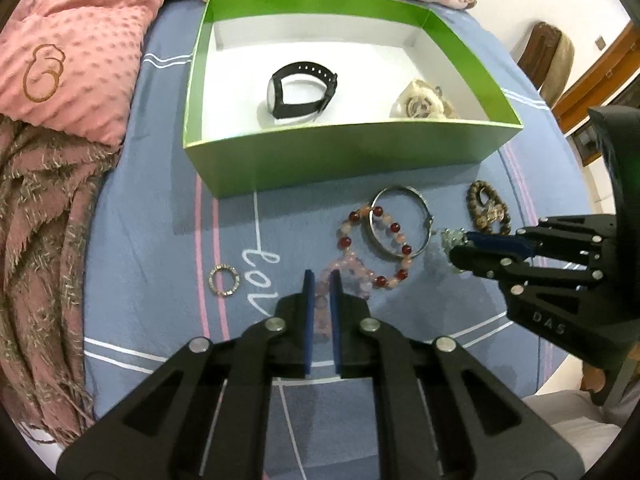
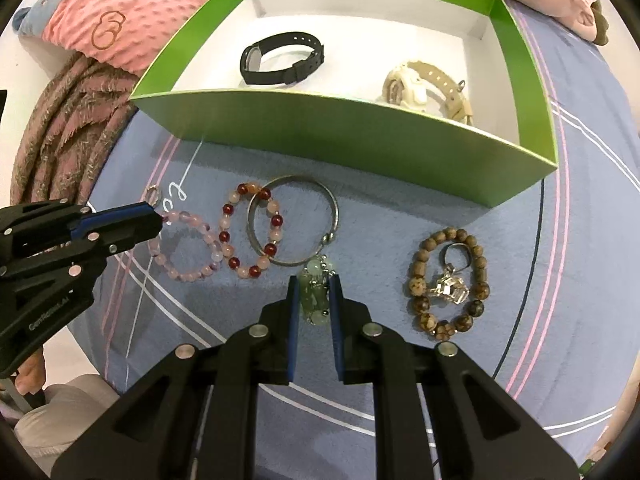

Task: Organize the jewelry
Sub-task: 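Lift the jade pendant with the right tool while the left tool grasps the pink bead bracelet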

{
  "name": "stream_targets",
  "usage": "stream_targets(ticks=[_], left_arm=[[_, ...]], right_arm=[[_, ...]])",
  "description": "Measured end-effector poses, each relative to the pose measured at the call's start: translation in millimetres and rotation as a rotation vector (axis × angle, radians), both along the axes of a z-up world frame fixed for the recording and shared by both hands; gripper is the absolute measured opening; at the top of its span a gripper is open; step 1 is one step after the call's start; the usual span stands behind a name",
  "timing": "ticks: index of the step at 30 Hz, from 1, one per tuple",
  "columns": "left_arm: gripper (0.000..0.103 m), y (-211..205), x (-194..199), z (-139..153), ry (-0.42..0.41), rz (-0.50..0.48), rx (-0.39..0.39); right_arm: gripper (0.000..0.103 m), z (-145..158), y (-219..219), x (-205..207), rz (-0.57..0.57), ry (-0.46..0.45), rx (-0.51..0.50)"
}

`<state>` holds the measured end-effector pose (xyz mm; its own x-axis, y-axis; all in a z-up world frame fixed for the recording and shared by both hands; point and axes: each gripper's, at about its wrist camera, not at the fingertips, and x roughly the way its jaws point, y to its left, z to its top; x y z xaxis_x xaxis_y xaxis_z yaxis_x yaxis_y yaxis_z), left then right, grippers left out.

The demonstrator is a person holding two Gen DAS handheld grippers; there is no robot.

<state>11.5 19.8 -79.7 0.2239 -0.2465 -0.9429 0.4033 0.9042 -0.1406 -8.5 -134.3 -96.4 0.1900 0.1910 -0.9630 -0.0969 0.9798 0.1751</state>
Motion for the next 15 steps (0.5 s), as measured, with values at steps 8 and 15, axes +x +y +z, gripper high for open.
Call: stream_targets(ticks=[8,15], left_arm=[[0.016,3,3,-33,0.085,0.032,0.032],[0.032,-4,-1,-33,0.061,-0.005,0.074]], right_arm=[[0.014,-6,-1,-1,-0.008,0.021,0.017],[0.014,-8,-2,1,-0.020,0.029,0.021]])
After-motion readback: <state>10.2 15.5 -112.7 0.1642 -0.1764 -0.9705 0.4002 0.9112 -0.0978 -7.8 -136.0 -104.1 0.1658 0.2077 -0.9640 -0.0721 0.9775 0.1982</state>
